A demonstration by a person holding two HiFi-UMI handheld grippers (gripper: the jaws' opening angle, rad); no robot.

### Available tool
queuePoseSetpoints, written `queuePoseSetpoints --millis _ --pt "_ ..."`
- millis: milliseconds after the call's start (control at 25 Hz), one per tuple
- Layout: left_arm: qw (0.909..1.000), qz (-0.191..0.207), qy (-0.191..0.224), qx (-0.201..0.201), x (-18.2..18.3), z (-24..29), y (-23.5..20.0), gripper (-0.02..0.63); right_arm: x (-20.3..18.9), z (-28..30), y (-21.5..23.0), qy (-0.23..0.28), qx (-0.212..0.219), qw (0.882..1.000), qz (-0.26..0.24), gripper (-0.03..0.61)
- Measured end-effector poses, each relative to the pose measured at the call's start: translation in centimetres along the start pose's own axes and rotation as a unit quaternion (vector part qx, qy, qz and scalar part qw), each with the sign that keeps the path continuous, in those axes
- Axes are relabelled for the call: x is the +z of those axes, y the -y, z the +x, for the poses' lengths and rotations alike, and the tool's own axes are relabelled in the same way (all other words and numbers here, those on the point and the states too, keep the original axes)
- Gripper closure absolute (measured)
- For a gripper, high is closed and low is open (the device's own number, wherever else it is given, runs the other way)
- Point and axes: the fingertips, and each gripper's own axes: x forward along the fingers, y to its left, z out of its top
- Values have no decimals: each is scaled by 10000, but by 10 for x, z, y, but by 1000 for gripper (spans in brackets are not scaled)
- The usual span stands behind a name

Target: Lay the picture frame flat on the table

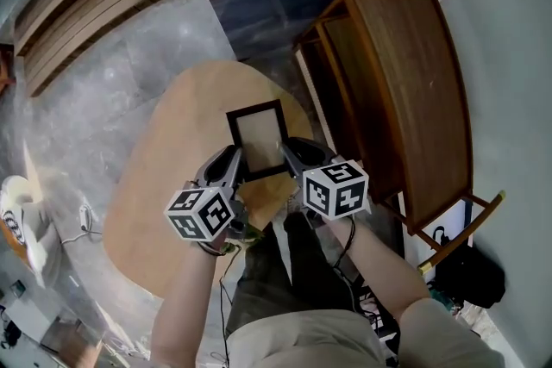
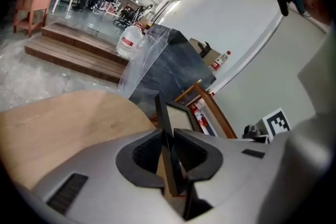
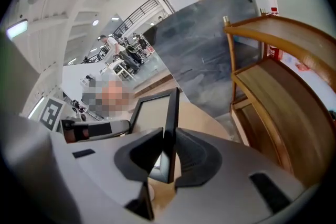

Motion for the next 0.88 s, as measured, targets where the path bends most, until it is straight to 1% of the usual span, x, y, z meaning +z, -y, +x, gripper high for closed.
queuePoseSetpoints --millis 240,360,560,720,880 --pt "9994 -40 -277 218 -23 44 -31 546 -24 40 37 -223 -24 9995 200 523" --pt "9986 -68 -402 335 -36 62 -45 546 -35 56 52 -308 -94 9993 202 523" --pt "9965 -190 -663 468 -70 89 -66 546 -58 78 78 -433 -249 9985 240 523" --pt "9940 -119 -912 595 -93 104 -81 546 -74 93 91 -535 -277 9980 174 523" --pt "9911 -146 -1072 772 -108 112 -91 543 -87 103 97 -616 -292 9975 177 523"
